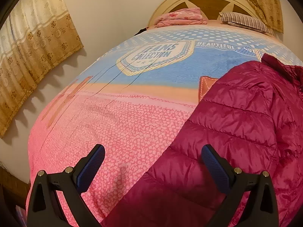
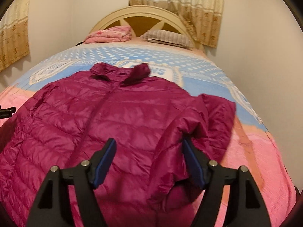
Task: Fold large clothes
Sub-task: 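Lift the held sleeve and fold it across the jacket front with the right tool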
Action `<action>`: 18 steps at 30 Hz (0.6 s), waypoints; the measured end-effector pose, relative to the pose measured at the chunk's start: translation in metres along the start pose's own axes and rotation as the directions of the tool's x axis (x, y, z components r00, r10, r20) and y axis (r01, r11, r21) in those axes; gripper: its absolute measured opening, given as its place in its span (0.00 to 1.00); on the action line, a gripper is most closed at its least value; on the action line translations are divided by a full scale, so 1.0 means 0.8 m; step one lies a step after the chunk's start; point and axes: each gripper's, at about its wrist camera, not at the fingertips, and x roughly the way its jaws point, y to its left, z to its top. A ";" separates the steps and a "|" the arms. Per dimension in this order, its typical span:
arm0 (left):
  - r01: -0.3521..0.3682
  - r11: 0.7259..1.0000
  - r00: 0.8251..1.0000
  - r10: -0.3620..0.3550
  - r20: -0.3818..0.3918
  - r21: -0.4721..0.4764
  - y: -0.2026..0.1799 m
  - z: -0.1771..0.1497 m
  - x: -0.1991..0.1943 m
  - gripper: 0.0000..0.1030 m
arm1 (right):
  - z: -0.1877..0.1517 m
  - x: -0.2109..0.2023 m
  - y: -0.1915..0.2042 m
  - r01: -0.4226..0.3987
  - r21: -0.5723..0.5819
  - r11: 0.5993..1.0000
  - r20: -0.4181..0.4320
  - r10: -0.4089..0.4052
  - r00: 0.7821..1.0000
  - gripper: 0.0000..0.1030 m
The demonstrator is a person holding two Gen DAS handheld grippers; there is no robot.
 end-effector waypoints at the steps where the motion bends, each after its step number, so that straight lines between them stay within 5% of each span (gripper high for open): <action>1: -0.001 1.000 1.000 0.001 -0.002 -0.003 -0.001 0.000 0.001 0.99 | -0.002 -0.001 -0.002 0.005 0.004 1.000 -0.003 -0.005 1.000 0.73; 10: 0.020 1.000 1.000 -0.020 -0.018 -0.007 0.001 -0.014 0.009 0.99 | -0.030 0.000 -0.068 0.104 0.168 0.980 -0.022 -0.102 0.995 0.72; 12: 0.021 1.000 0.999 -0.021 -0.035 -0.012 0.001 -0.014 0.016 0.99 | -0.035 0.016 -0.078 0.120 0.159 0.980 -0.071 -0.110 0.991 0.38; 15: 0.022 1.000 0.999 -0.023 -0.041 -0.014 0.000 -0.014 0.018 0.99 | -0.032 0.045 -0.093 0.145 0.164 0.976 -0.126 -0.125 0.984 0.19; 18: 0.017 1.000 1.000 -0.017 -0.022 0.002 -0.005 -0.013 0.011 0.99 | -0.022 0.058 -0.085 0.137 0.143 0.980 -0.135 -0.118 0.984 0.13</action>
